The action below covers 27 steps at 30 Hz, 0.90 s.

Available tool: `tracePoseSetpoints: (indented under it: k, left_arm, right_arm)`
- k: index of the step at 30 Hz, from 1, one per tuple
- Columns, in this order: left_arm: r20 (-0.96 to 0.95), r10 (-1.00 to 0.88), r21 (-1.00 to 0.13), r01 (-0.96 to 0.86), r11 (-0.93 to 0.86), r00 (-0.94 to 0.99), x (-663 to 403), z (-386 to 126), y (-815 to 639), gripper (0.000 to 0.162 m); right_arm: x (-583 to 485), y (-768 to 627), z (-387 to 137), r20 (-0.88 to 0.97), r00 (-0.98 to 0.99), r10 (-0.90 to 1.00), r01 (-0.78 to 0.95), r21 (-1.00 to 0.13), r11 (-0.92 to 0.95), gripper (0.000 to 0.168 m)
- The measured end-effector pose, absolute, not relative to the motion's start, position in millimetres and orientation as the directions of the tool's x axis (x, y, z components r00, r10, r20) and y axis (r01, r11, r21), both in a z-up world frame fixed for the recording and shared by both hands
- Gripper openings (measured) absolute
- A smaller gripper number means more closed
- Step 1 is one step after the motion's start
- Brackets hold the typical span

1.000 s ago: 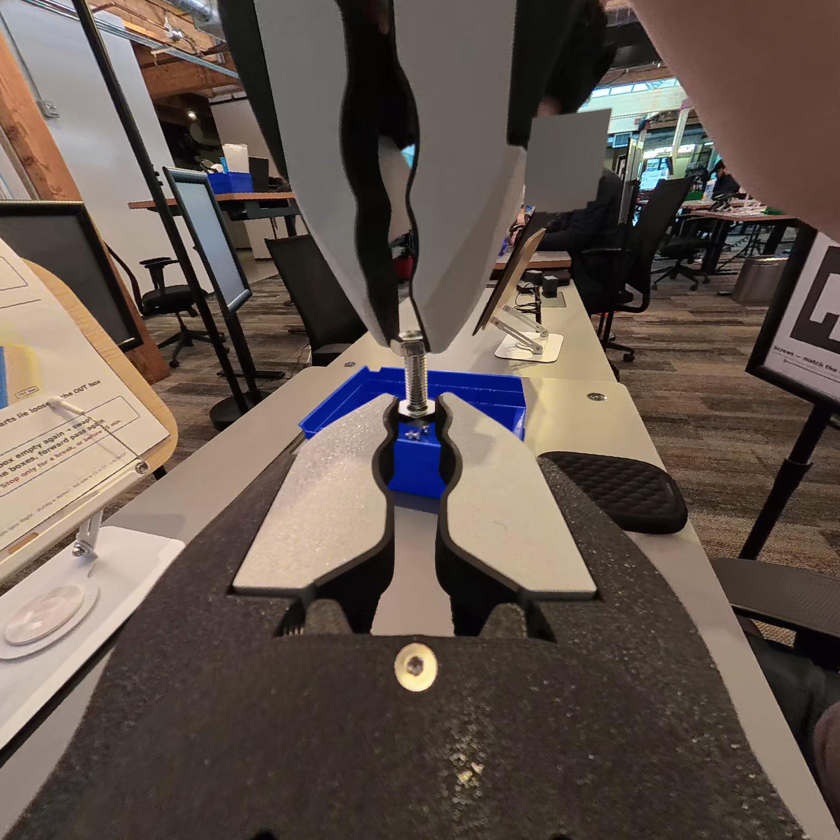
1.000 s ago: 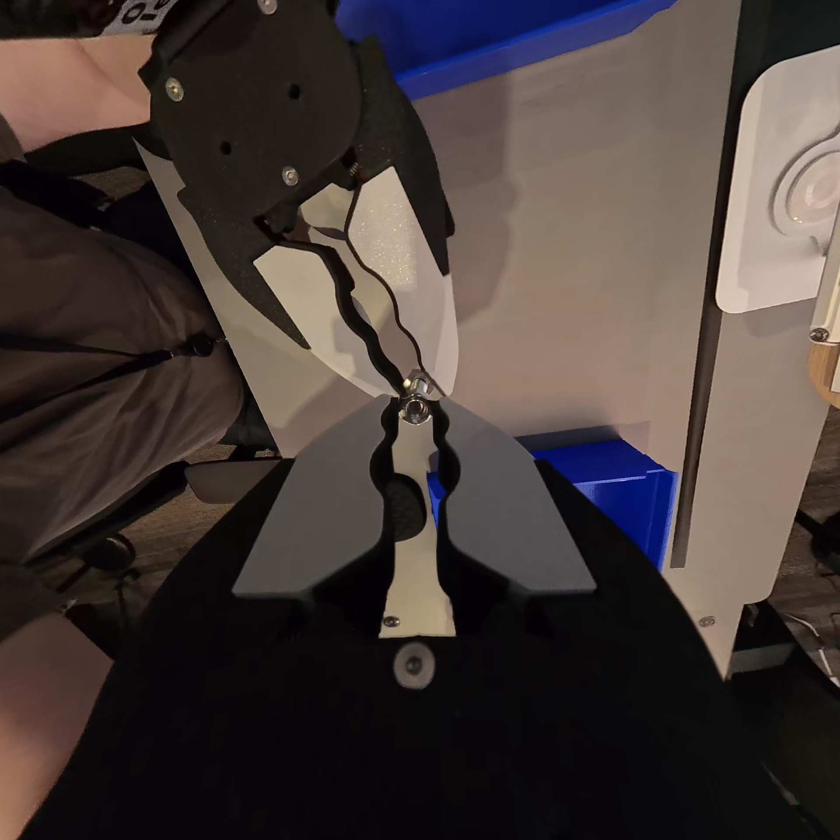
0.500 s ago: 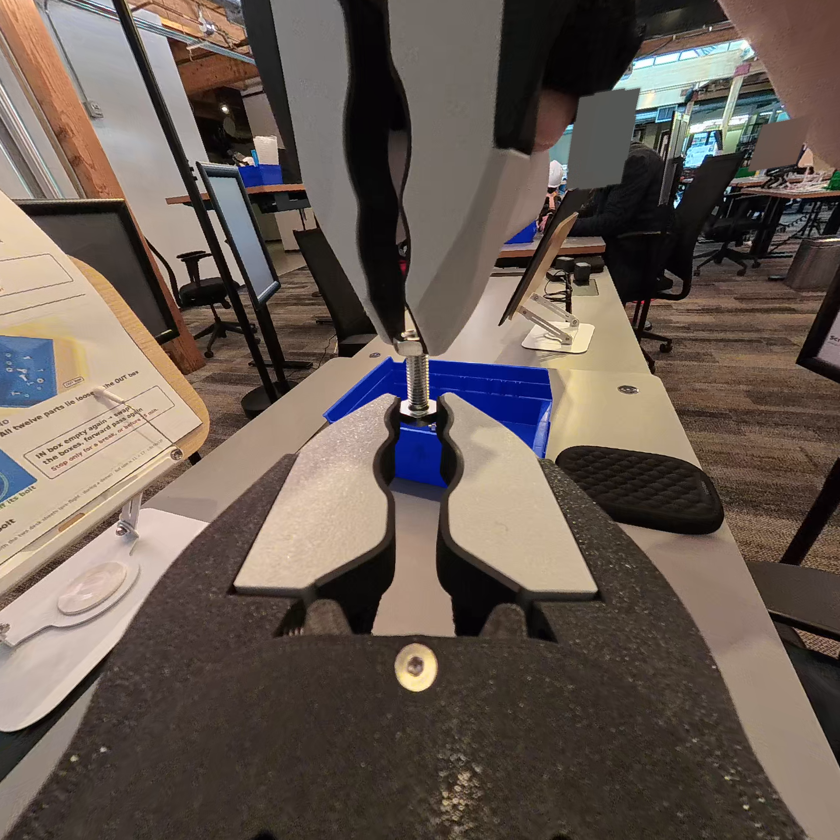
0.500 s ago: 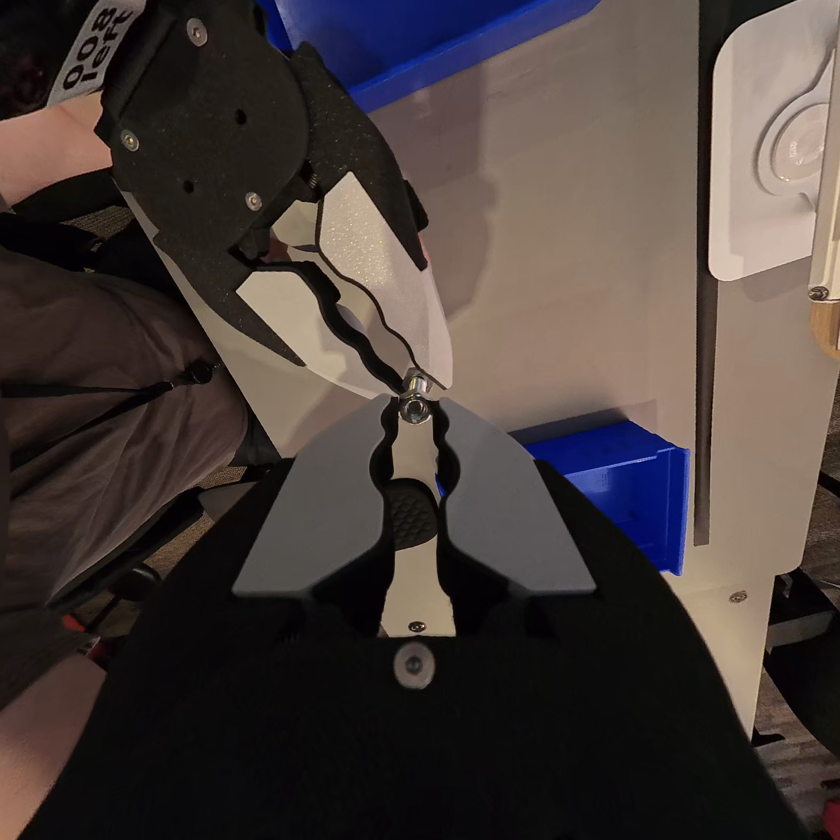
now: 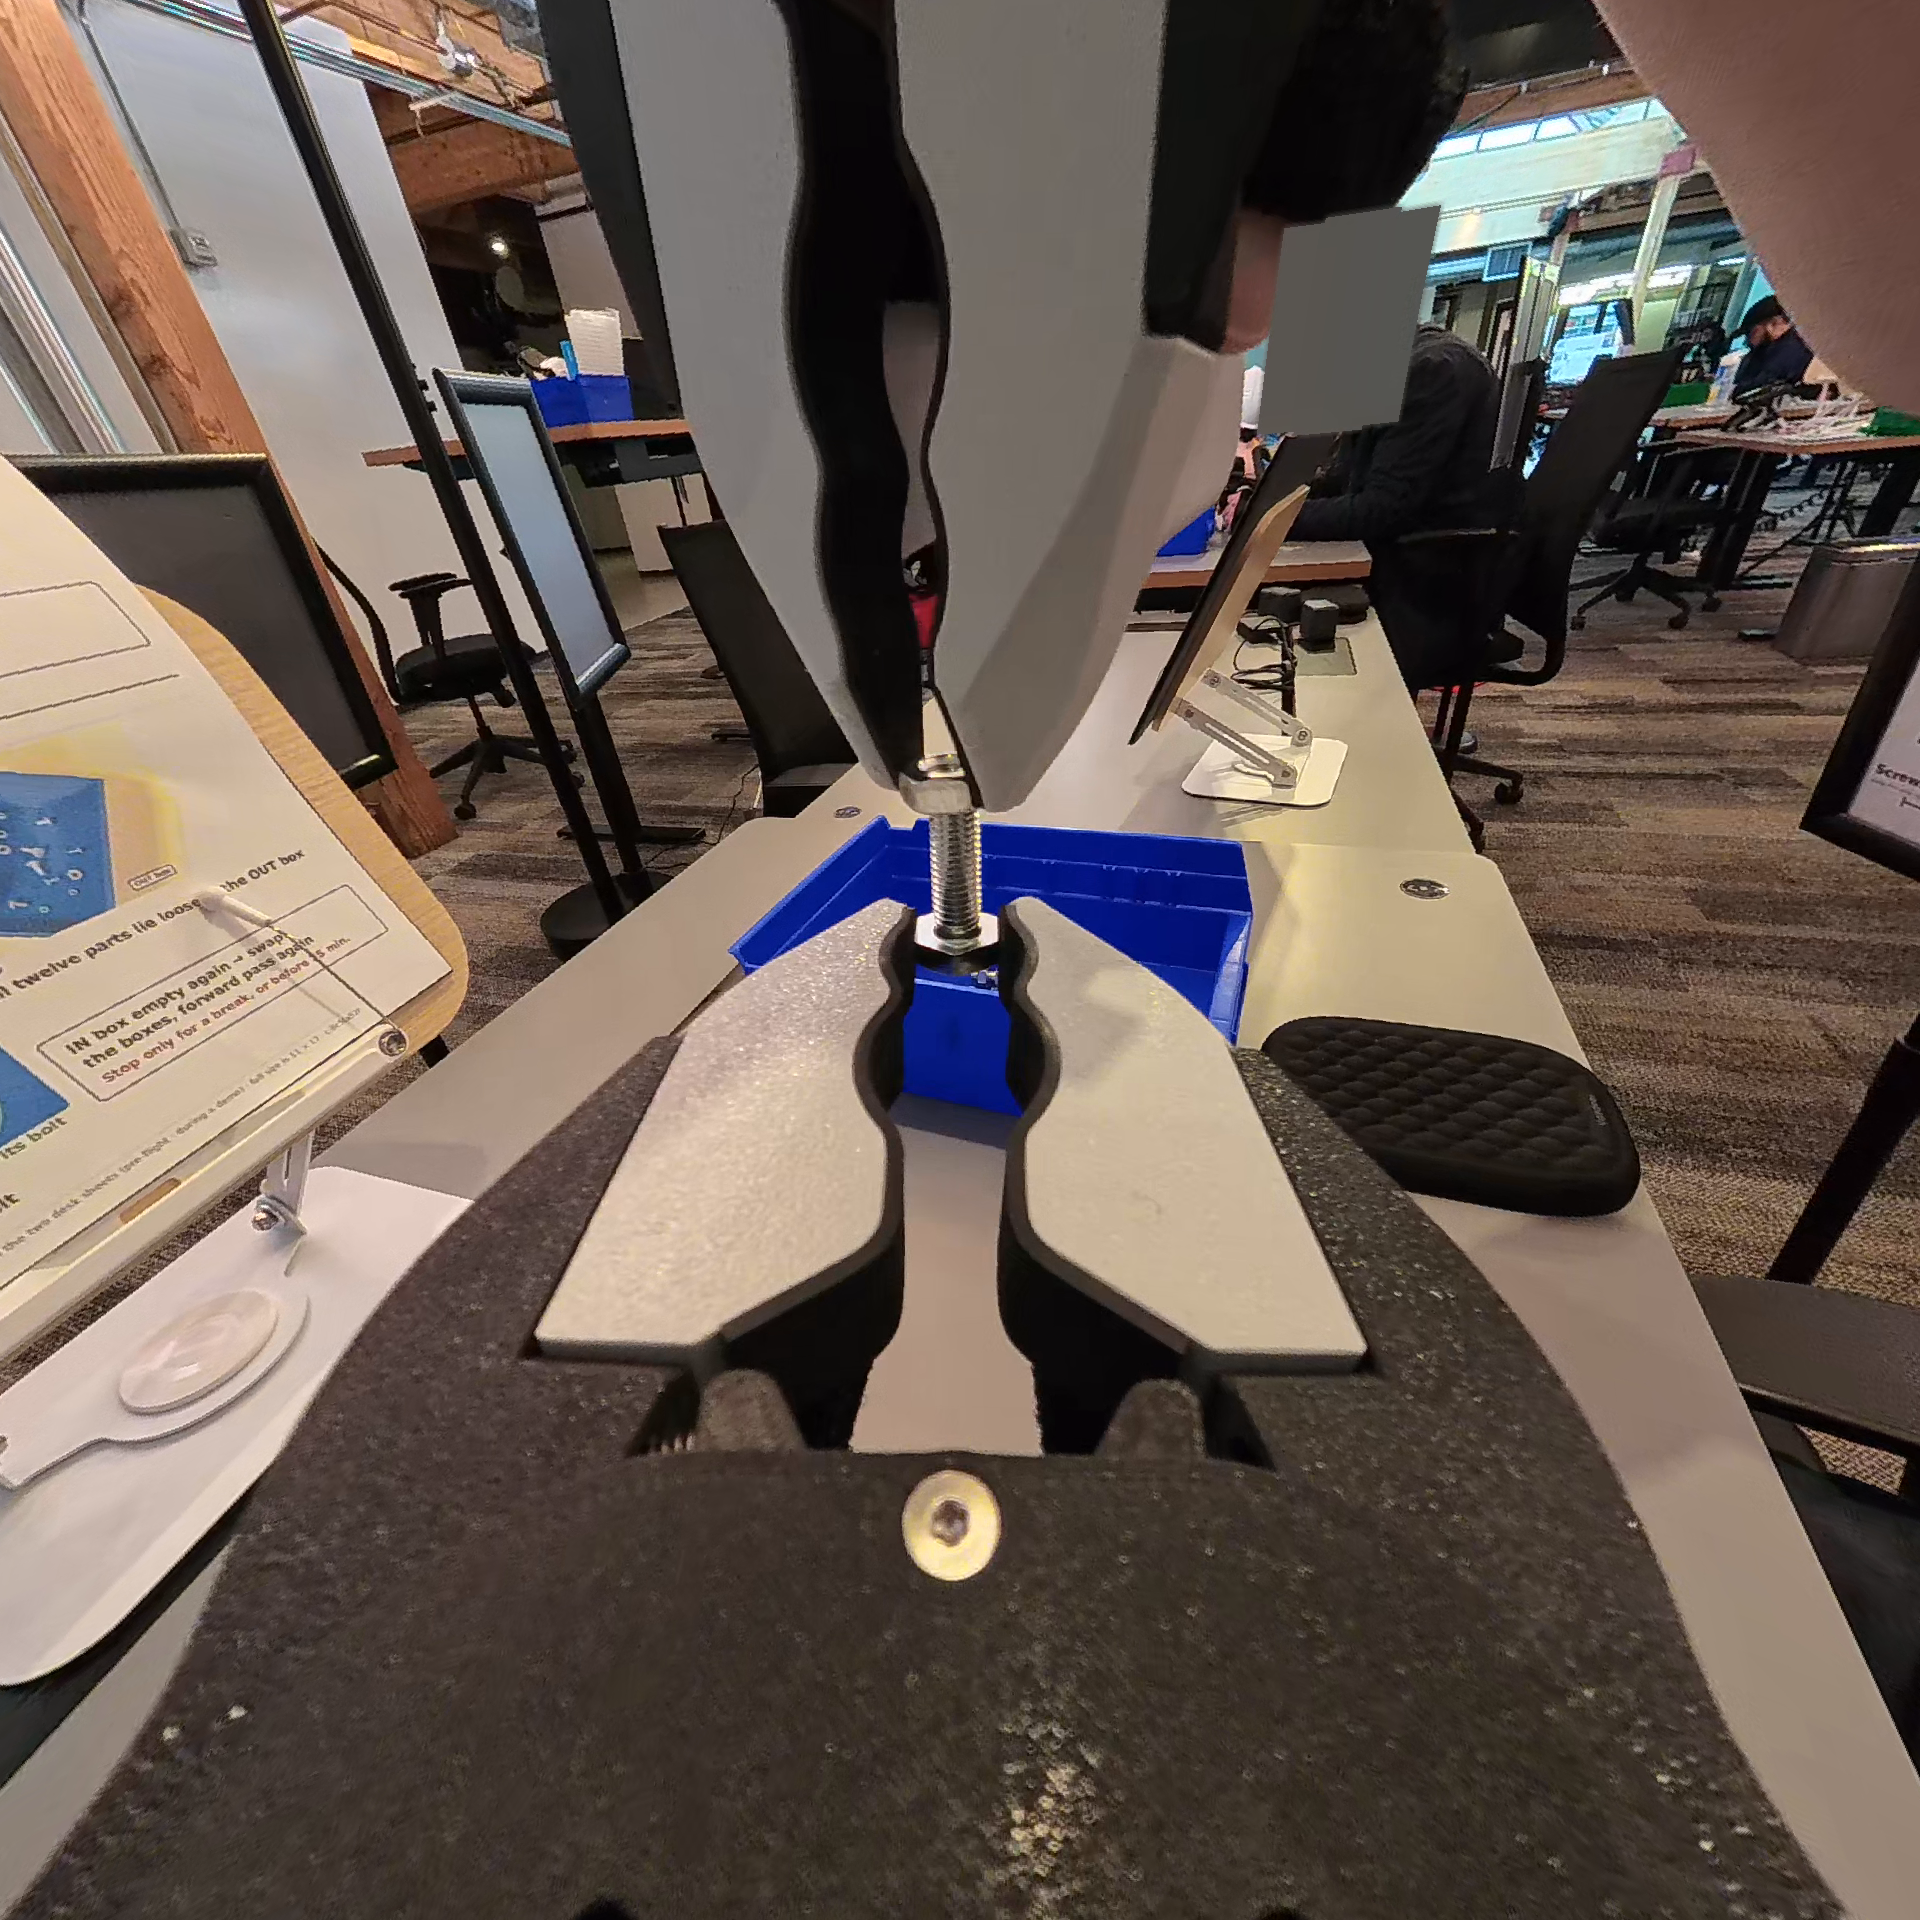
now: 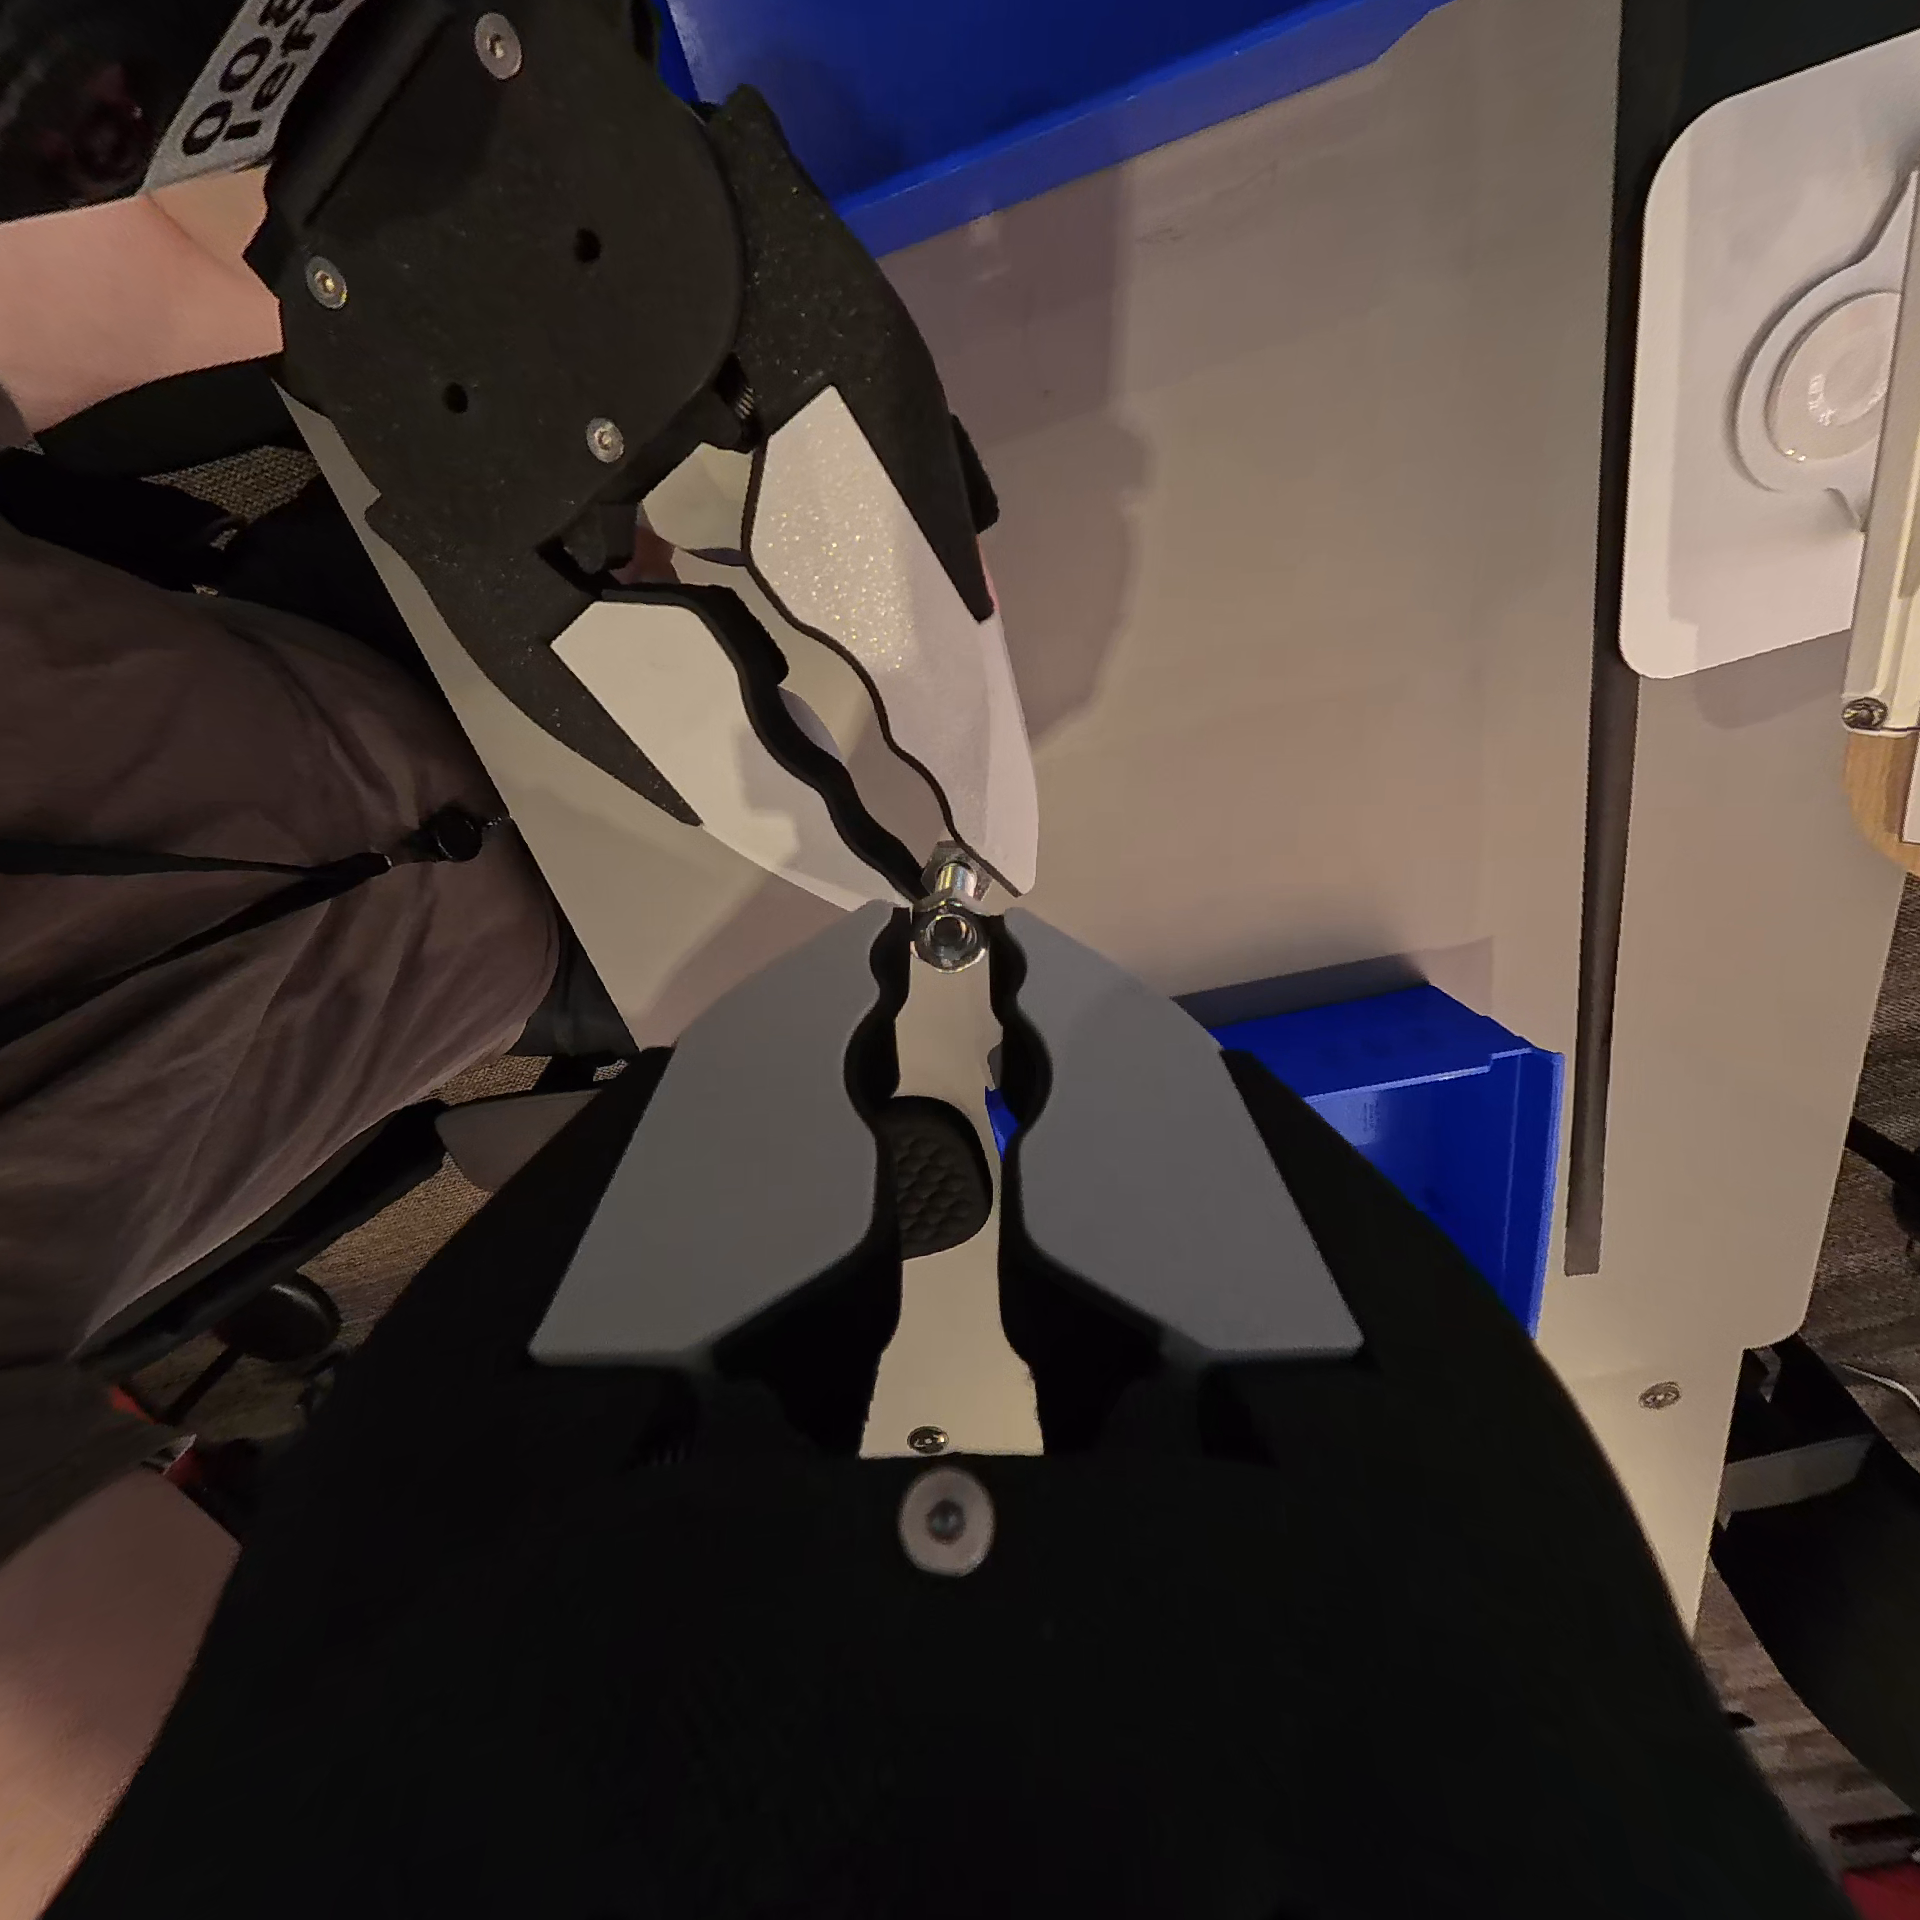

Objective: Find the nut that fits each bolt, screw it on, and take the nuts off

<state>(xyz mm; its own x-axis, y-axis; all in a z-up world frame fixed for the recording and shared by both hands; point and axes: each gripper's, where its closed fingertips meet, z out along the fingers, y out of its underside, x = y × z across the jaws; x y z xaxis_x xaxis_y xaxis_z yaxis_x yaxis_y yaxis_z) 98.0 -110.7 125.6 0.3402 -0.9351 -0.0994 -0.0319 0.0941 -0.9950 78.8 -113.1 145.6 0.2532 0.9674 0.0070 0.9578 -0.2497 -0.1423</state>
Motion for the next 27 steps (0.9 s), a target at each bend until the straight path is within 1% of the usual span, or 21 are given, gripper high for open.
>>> tracePoseSetpoints:
  k: [12,18,23,25,27]
  left_arm:
    - [-0.099,-0.938,-0.995,-0.04,0.091,0.331,100.1,123.8,-111.8,0.014]
    - [-0.095,-0.94,-0.996,-0.034,0.088,0.328,100.0,124.7,-112.5,0.014]
    - [-0.089,-0.943,-0.996,-0.03,0.084,0.32,100.7,124.7,-113.7,0.014]
    - [-0.085,-0.945,-0.996,-0.027,0.08,0.315,100.8,124.9,-114.3,0.014]
    - [-0.08,-0.948,-0.997,-0.024,0.076,0.309,100.8,125.3,-115.1,0.014]
  right_arm:
    - [77.9,-112.6,145.8,0.023,0.226,0.974,0.965,-0.141,-0.221,0.016]
    - [75.1,-109.4,148.0,0.046,0.211,0.976,0.966,-0.166,-0.201,0.017]
    - [69.2,-106.2,152.6,0.063,0.193,0.979,0.96,-0.218,-0.175,0.017]
    - [67.2,-104.9,157.3,0.071,0.186,0.98,0.952,-0.258,-0.162,0.017]
    - [65.8,-102.9,165.2,0.086,0.175,0.981,0.936,-0.324,-0.139,0.017]
